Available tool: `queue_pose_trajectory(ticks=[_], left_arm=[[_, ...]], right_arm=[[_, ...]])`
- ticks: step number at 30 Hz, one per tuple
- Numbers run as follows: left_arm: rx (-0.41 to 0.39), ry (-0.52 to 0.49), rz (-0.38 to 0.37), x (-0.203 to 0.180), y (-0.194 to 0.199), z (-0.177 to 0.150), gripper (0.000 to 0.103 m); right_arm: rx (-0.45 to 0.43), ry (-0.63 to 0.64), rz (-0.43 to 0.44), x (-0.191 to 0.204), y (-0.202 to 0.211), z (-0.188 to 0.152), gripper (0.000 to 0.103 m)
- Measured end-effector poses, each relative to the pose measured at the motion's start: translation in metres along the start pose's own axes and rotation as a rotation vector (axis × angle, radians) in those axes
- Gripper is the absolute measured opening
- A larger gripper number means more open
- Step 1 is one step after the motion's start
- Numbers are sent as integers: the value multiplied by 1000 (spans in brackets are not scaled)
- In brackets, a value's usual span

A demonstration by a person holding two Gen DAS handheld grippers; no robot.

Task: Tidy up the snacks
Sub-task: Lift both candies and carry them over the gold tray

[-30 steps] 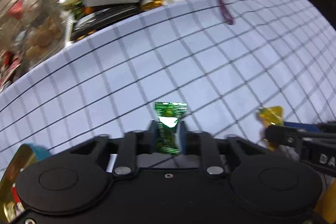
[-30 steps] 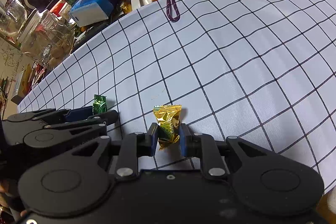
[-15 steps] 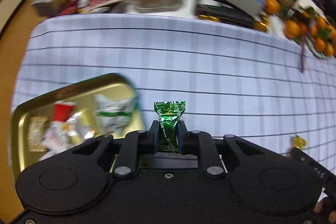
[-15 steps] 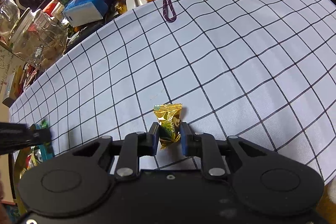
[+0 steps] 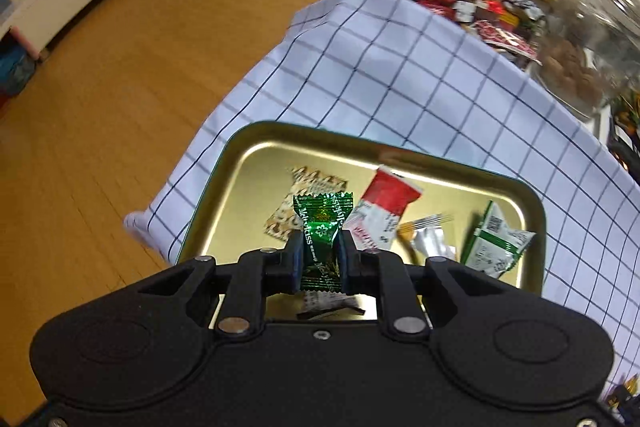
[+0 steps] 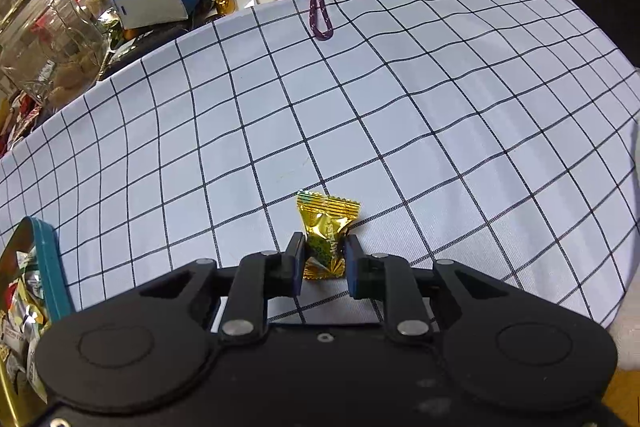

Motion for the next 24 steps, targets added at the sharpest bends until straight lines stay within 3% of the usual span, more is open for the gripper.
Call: queue_pose_trajectory(ticks=[6, 16, 24], left_arm=[[37, 44, -9, 9, -11, -1, 23], [39, 5, 20, 4, -13, -2, 23], [33, -4, 29, 4, -12, -3, 23]], right_arm=[[53, -40, 114, 37, 14, -11, 21], [18, 228, 371, 162, 72, -60, 21], [19, 351, 491, 216, 98, -90, 21]])
Point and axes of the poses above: each gripper's, at about its wrist camera, not at the fingertips, and y roughly against the way its jaws point, x to its left, z to its top, the point moved 5 cm from there along -y, roughly the way its jaws point, and after that the axes turned 8 degrees about -y, right-handed, at the moved point
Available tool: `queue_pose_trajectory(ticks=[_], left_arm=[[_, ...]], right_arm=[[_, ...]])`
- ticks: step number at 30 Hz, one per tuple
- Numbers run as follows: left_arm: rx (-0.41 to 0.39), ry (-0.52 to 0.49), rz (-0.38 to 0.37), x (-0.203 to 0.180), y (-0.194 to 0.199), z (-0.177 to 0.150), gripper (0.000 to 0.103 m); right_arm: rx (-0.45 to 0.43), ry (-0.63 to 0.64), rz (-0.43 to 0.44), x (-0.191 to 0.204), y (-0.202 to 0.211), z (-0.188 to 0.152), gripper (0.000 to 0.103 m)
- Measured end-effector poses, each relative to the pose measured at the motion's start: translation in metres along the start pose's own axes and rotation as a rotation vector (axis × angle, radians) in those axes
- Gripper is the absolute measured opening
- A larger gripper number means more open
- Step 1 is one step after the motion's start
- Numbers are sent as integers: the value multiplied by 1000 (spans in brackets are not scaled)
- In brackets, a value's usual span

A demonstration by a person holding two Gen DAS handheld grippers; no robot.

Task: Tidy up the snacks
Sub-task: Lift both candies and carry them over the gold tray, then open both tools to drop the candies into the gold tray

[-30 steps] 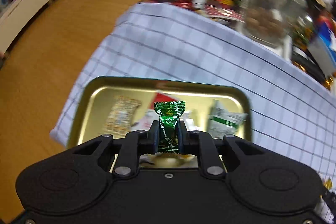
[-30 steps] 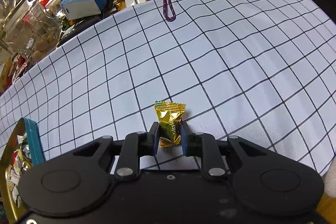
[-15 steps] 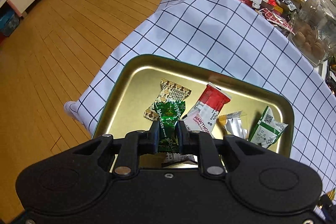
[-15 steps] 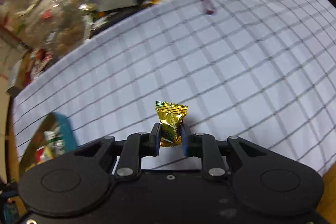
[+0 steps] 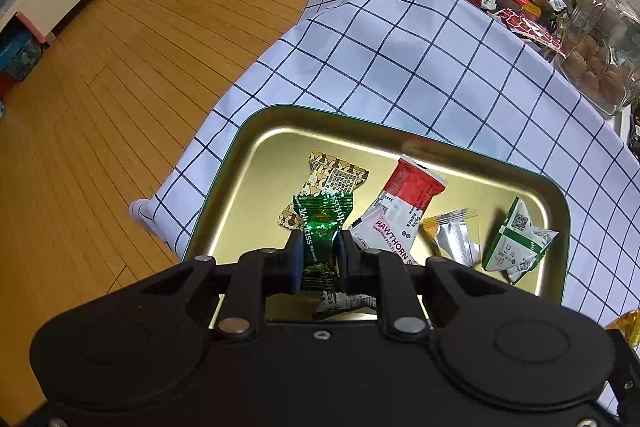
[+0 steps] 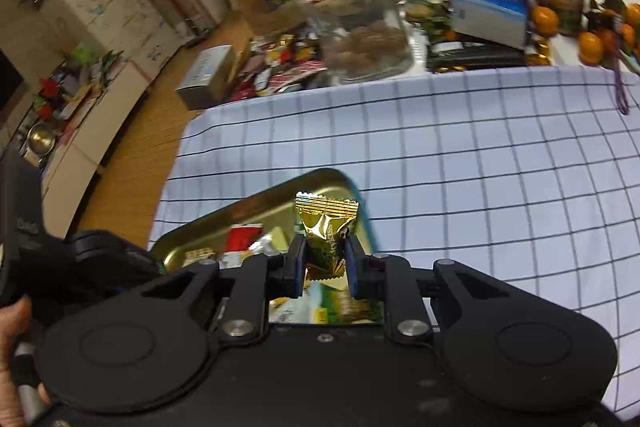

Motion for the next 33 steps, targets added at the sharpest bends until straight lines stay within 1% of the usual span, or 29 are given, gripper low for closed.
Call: queue_pose_trajectory(ticks=[6, 9, 10, 12, 15, 20, 25, 28, 33], left_arm=[[-18, -14, -1, -1, 3, 1, 24], [-45, -9, -28, 1, 8, 3, 24], [-56, -6, -38, 2, 10, 3, 25], [-75, -2, -45, 3, 13, 3, 30], [-97, 2, -52, 5, 16, 4, 30], [-114, 7, -61, 4, 20, 3, 30], [-123, -16, -69, -2, 23, -3, 30], [-145, -26, -84, -6, 29, -10, 30], [-179, -63, -98, -16, 37, -32, 30]], right_arm=[[-7, 96, 50, 30, 4, -4, 22], [-21, 139, 65, 40, 9, -7, 23], [-24, 152, 72, 43, 9, -9, 26], [-31, 169, 76, 48, 10, -11, 28], [-22, 188, 83, 51, 8, -14, 28], [-22, 192, 58, 50, 7, -18, 28], [-40, 203, 15, 43, 11, -18, 28], [-52, 213, -19, 36, 13, -18, 28], [-44, 185, -48, 19, 16, -22, 28]])
Point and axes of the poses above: each gripper's, at about its wrist camera, not at the fingertips, and y roughly against the way its jaws point, x to its left, z to its top, the point moved 5 cm from there along -y, roughly the way its jaws point, and after that the axes turned 8 degrees about -y, right-handed, at the moved point
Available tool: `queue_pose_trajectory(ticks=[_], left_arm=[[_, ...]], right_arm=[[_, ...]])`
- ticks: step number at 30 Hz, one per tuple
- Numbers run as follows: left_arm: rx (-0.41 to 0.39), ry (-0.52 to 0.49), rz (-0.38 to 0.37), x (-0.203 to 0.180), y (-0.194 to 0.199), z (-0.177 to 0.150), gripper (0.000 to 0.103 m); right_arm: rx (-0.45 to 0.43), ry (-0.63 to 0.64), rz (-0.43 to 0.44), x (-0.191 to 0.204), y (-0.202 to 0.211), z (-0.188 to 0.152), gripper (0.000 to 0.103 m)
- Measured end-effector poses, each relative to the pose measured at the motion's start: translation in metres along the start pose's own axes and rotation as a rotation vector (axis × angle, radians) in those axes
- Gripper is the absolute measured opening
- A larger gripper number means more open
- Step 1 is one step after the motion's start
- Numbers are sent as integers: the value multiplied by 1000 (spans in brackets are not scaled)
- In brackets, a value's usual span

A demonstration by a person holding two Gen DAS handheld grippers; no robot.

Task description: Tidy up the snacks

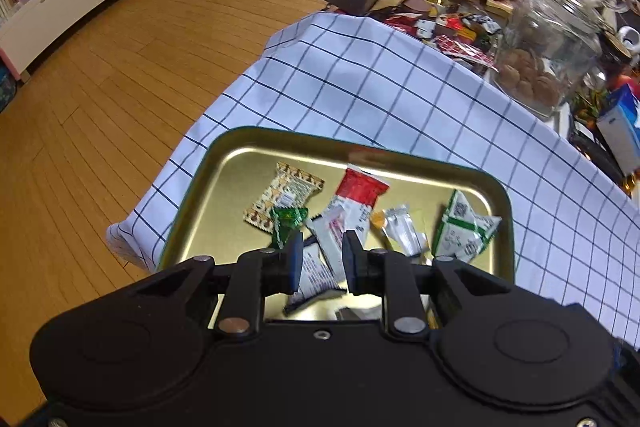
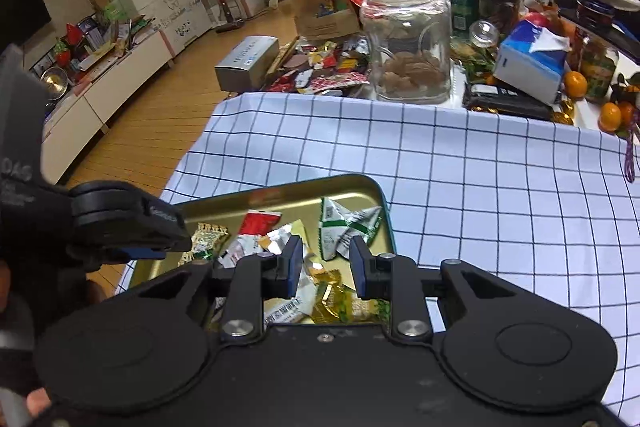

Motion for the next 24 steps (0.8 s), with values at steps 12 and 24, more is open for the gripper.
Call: queue_pose_trajectory(ticks=[12, 24], left_arm=[[-21, -81, 24, -23, 10, -43, 30], [-36, -127, 21, -33, 11, -54, 31]], right_arm=[[-14, 26, -88, -35, 10, -17, 28], [-14, 17, -115, -57, 14, -24, 30]])
Point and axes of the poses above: each gripper's, at about its wrist camera, not at the fingertips, and y roughly against the way its jaws point, x to its left, z to its top, the point moved 5 cm from there along -y, roughly the way its jaws point, and after that the axes turned 8 degrees about -y, right-handed, at the moved point
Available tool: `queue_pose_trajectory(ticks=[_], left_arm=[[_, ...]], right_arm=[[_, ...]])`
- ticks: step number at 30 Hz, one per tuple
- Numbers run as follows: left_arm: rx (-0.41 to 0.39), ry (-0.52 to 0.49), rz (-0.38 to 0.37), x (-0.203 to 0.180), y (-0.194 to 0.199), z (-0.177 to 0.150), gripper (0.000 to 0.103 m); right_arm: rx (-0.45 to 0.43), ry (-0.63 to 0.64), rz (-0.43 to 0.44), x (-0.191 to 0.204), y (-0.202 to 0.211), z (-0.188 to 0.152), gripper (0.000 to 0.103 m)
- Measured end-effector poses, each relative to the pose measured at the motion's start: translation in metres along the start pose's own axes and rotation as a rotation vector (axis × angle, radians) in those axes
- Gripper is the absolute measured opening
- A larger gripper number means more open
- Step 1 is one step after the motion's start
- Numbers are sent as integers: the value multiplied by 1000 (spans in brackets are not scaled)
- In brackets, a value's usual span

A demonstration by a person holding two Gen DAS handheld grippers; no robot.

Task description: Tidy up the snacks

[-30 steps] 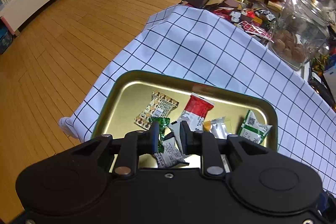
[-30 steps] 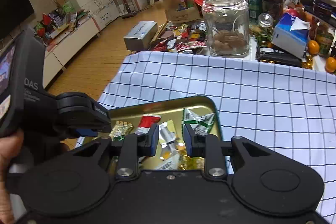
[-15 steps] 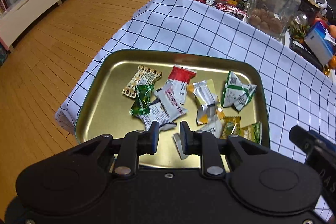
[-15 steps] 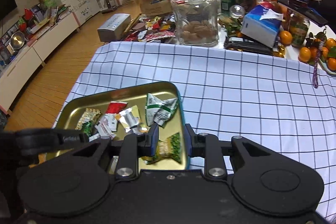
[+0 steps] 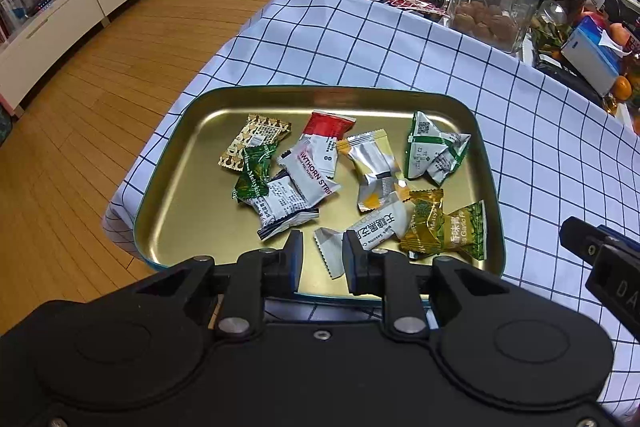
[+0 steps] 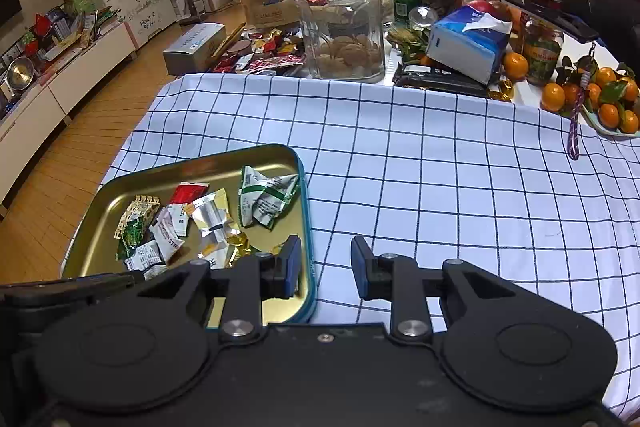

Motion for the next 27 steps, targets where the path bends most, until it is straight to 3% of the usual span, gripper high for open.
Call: queue_pose_trajectory(ticks=[27], left_arm=[[7, -8, -30, -2, -1, 0, 31]], right_arm=[[29, 10, -5, -2, -9, -5, 30]])
Point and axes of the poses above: each gripper's, at about its wrist camera, not at the fingertips, and y roughly against the way its jaws point, x to its left, z to its top, the point moved 5 cm from there along -y, roughly the way its jaws point, and after that the axes turned 8 degrees about -y, right-handed, at the moved point
